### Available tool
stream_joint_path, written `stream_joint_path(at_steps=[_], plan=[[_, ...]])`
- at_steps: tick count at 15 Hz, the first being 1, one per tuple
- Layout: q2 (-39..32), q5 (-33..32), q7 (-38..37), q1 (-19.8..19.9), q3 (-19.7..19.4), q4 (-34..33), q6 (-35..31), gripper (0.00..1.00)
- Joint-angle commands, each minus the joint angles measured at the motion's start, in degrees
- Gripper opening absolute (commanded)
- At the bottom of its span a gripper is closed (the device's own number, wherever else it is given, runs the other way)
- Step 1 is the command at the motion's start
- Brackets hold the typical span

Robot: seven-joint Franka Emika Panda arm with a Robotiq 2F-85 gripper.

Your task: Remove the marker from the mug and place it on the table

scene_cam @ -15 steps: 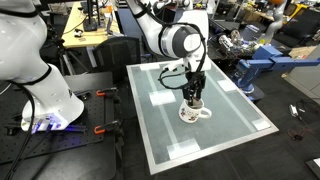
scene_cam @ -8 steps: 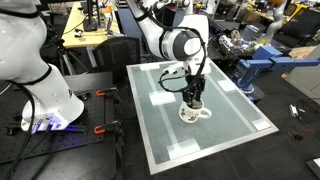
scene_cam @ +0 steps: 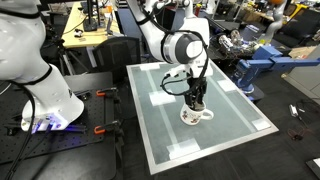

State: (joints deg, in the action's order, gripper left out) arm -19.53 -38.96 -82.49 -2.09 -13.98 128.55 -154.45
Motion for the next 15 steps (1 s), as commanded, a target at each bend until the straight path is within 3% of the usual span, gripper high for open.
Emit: stream_joint_path(at_steps=[1, 3, 7, 10, 13, 14, 15], plan=[[-1.56, -4.52, -3.61, -2.30, -2.74, -1.81, -0.90, 0.68], [-1.89, -6.60, -5.14, -2.55, -3.05, -2.14, -0.80, 0.59], [-2.29, -9.62, -7.51, -2.20, -2.66, -2.57, -0.56, 0.23], [-2.64, -10.48, -8.06, -1.84, -2.29, -2.84, -0.41, 0.19], [-3.21, -11.01, -8.22, -1.84, -2.34, -3.29, -0.17, 0.22], [-3.37, -11.12, -8.25, -1.88, -2.35, -3.41, -0.07, 0.20], [-3.42, -11.32, -8.40, -1.96, -2.40, -3.47, -0.07, 0.06]])
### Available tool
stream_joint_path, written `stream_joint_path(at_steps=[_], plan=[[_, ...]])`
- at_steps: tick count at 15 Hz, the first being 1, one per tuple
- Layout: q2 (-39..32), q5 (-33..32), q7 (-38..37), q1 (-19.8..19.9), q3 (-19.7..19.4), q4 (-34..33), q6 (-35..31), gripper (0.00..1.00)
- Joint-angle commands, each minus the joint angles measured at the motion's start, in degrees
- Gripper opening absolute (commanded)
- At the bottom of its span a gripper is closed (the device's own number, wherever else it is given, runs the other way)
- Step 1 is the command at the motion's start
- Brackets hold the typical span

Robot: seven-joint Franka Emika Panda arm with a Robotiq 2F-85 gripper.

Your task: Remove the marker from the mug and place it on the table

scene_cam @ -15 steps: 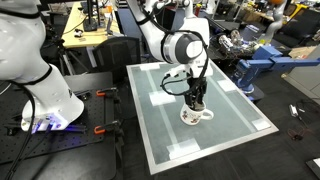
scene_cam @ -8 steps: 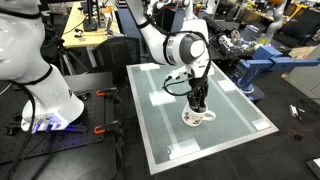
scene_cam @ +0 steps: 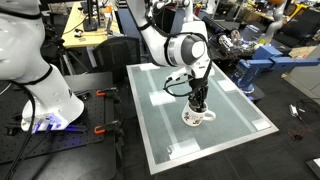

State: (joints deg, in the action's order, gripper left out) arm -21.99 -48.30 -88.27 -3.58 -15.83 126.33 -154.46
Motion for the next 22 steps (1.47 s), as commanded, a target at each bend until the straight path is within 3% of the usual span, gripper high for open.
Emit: stream_joint_path(at_steps=[1, 3, 10, 18, 21, 22], plan=[[-0.98, -2.32, -2.87, -0.62, -0.66, -1.34, 0.00, 0.04], [-0.52, -3.35, -3.66, -0.93, -0.82, -1.10, -0.05, 0.00], [3.97, -14.21, -15.28, -3.68, -2.29, 1.47, 0.92, 0.03], [14.01, -25.38, -26.50, -6.41, -2.45, 5.69, 5.25, 0.03], [18.07, -27.43, -28.55, -6.82, -1.82, 7.10, 7.24, 0.03], [19.55, -27.81, -28.46, -2.15, 3.28, 7.34, 8.12, 0.03]])
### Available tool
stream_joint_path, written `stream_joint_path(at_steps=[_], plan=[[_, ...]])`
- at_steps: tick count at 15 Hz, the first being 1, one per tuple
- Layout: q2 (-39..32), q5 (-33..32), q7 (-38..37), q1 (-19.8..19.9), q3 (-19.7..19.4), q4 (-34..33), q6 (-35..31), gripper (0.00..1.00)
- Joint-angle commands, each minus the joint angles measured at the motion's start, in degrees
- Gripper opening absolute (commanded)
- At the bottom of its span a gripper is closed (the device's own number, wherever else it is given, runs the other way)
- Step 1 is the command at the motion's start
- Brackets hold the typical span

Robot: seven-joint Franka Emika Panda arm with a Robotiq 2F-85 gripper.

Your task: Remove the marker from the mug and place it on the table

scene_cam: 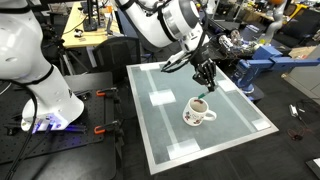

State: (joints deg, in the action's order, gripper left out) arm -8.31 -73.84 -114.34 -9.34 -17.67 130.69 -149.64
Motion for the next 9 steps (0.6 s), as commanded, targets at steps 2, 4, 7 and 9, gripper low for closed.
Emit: stream_joint_path(at_steps=[2, 4, 7, 9], plan=[[7.85, -0.37, -0.34, 4.98, 7.49, 3.73, 2.75, 0.03], [9.23, 2.00, 1.91, 6.30, 9.80, 4.20, 1.42, 0.03], [9.97, 9.00, 8.76, 7.04, 12.53, 4.58, -0.18, 0.03], [9.93, 15.49, 15.52, 6.71, 14.19, 4.63, -0.27, 0.03]])
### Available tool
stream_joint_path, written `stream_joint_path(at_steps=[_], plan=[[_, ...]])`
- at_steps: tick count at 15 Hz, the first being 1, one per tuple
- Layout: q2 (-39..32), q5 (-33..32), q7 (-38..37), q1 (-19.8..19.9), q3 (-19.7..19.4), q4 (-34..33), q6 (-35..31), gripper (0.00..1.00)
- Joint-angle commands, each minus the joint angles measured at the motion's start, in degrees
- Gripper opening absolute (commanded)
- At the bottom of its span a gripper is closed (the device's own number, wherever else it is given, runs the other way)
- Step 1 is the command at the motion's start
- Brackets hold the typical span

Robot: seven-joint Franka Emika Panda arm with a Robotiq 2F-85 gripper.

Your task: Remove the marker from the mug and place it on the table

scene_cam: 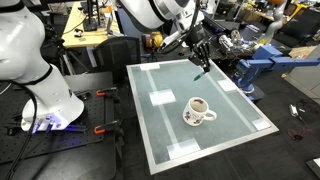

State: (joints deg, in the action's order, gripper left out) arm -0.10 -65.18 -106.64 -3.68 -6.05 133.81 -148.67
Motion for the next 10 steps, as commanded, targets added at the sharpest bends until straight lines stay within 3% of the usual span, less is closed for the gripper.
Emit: stream_joint_path(at_steps=[1, 10], plan=[[1.46, 10.35, 11.60, 0.81, 3.41, 1.50, -1.65, 0.03], [-2.11, 46.63, 50.01, -2.28, 10.40, -1.12, 2.41, 0.03]])
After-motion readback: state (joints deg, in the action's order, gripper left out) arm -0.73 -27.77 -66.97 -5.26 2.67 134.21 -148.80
